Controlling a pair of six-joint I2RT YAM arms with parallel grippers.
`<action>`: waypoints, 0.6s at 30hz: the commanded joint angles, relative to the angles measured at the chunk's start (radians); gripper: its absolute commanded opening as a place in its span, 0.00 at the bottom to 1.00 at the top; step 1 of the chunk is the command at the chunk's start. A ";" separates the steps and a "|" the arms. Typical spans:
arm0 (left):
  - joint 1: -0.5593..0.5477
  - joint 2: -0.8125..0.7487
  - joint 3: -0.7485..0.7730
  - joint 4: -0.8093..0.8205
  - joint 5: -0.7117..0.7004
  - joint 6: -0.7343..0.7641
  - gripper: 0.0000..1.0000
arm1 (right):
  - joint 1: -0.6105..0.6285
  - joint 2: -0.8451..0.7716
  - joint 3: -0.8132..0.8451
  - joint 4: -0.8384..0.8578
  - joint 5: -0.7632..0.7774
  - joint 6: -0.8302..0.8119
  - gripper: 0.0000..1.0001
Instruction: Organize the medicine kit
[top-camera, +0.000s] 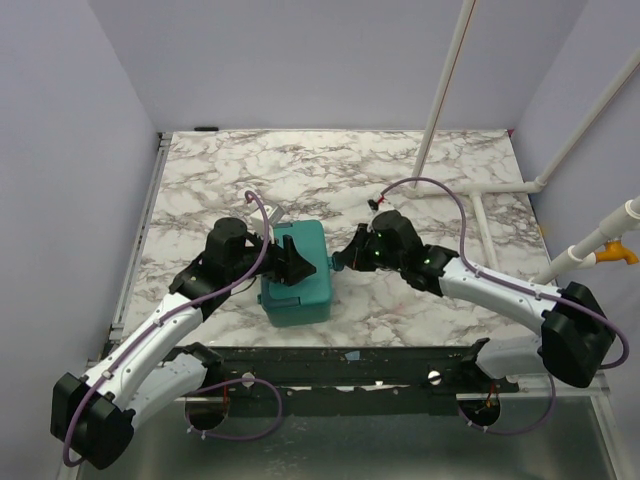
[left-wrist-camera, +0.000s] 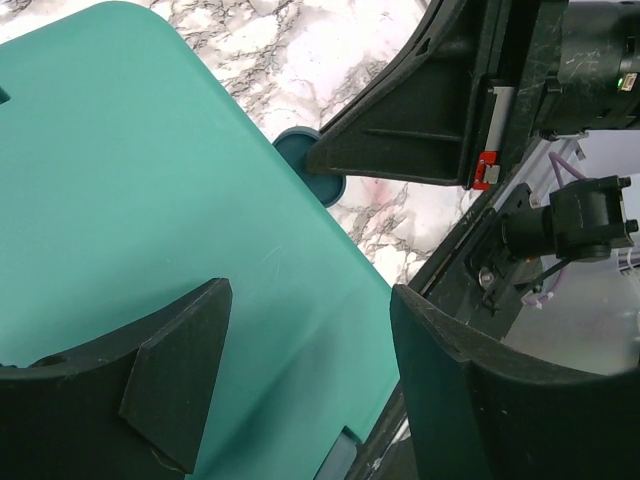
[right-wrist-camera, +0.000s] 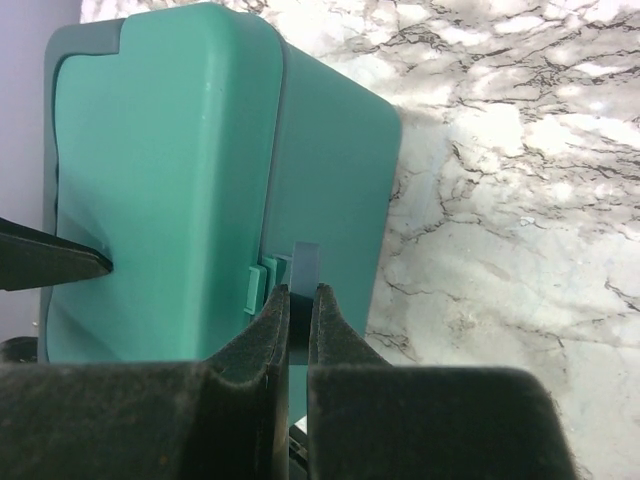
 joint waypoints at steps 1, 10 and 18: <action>-0.012 0.031 -0.019 -0.123 -0.024 0.004 0.67 | 0.005 0.011 0.091 -0.005 -0.069 -0.069 0.02; -0.015 0.028 -0.020 -0.133 -0.030 0.005 0.66 | 0.017 0.045 0.151 -0.046 -0.087 -0.095 0.10; -0.017 0.029 -0.018 -0.136 -0.035 0.007 0.66 | 0.029 0.050 0.153 -0.024 -0.113 -0.080 0.11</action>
